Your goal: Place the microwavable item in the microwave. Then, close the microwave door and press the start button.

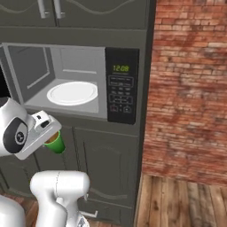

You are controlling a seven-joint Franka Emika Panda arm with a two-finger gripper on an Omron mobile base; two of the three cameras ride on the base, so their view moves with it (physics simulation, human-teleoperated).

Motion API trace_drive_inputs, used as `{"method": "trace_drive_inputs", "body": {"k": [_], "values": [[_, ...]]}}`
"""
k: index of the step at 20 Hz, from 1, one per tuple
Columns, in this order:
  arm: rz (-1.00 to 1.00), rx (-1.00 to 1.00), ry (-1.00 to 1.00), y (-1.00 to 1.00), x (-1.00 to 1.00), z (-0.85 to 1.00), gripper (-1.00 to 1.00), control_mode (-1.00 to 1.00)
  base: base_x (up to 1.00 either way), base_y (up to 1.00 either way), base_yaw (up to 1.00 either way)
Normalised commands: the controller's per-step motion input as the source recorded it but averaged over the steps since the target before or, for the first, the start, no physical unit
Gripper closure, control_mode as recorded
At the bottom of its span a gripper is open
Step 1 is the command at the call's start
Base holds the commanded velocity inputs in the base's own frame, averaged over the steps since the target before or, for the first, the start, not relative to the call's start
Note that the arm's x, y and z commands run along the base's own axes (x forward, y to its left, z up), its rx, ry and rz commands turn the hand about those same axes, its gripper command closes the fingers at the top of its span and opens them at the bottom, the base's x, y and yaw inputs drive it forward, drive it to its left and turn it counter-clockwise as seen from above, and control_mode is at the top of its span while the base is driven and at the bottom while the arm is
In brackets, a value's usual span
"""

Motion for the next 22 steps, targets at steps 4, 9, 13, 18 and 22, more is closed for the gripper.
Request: {"method": "trace_drive_inputs", "body": {"k": [4, 9, 13, 18, 22], "values": [[0.0, 0.0, 0.0, 0.0, 0.0, 0.0, 1.0, 1.0, 0.31, 0.14, 0.11], [0.0, 0.0, 0.0, 0.0, 0.0, 0.0, 1.0, 1.0, 0.19, 0.09, 0.1], [0.04, 0.0, 0.0, 0.01, 0.16, 0.0, 1.0, -1.0, 0.07, 0.06, 0.05], [0.1, 0.0, -0.05, 0.0, 0.9, 0.38, 1.0, -1.0, 0.0, 0.0, 0.0], [0.09, 0.0, -0.1, 0.03, 0.63, 0.68, 1.0, -1.0, 0.0, 0.0, 0.0]]}}
